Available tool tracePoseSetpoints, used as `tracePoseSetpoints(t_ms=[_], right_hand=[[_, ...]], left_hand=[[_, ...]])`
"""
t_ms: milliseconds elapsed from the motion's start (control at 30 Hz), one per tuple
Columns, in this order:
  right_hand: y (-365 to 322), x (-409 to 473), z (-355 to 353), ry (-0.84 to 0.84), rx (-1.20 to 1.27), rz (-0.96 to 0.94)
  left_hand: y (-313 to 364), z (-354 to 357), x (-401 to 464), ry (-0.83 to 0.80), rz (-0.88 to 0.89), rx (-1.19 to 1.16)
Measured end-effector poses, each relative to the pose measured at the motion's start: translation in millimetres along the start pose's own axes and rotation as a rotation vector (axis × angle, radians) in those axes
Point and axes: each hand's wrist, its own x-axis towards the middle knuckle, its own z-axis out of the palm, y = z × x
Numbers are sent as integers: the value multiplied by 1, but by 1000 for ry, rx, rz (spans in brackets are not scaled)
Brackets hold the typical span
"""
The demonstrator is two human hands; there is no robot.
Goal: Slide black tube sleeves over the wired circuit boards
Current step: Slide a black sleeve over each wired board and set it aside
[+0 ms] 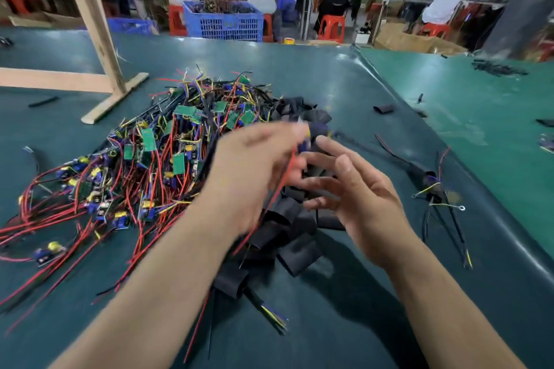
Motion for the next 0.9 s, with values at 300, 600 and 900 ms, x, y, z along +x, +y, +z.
tracePoseSetpoints(t_ms=[300,600,900], right_hand=[[1,3,-2,134,22,63],[8,10,5,478,152,133],[3,7,4,311,209,240]], left_hand=[[-42,-26,2,-243,-180,66],[-41,-59,15,-235,-104,256],[-43,-63,16,-183,121,451]])
